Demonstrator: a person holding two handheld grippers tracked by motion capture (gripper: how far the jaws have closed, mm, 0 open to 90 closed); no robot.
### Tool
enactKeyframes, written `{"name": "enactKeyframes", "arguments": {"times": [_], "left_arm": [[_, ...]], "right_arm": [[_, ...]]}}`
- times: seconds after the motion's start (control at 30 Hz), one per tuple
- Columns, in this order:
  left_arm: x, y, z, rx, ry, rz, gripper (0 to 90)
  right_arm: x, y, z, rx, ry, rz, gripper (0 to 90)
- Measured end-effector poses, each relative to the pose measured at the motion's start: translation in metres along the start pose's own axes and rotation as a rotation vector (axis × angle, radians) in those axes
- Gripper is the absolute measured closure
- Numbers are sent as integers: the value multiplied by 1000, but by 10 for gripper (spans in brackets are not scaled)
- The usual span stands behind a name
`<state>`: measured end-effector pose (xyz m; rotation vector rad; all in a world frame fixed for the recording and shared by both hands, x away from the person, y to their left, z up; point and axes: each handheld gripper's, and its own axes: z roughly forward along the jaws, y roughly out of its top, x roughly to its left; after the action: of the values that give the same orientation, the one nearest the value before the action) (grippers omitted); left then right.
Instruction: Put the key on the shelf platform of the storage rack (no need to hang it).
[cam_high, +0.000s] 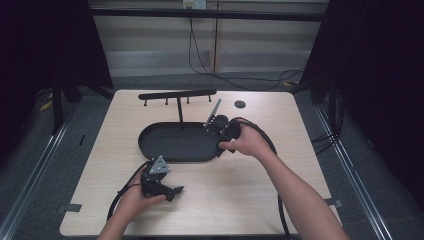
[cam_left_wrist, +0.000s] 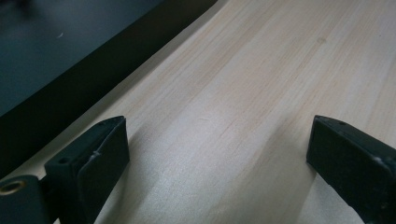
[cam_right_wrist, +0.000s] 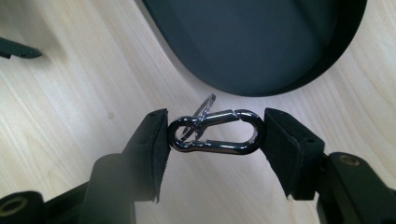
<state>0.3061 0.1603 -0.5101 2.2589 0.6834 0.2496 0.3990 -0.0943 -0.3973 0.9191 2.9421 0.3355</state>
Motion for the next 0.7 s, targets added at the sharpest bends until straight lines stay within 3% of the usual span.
{"name": "enactKeyframes", "arguments": {"times": [0.7], "left_arm": [[0,0,0,0,1,0,54]], "right_arm": [[-8,16,15,-38,-9,36,423]]}}
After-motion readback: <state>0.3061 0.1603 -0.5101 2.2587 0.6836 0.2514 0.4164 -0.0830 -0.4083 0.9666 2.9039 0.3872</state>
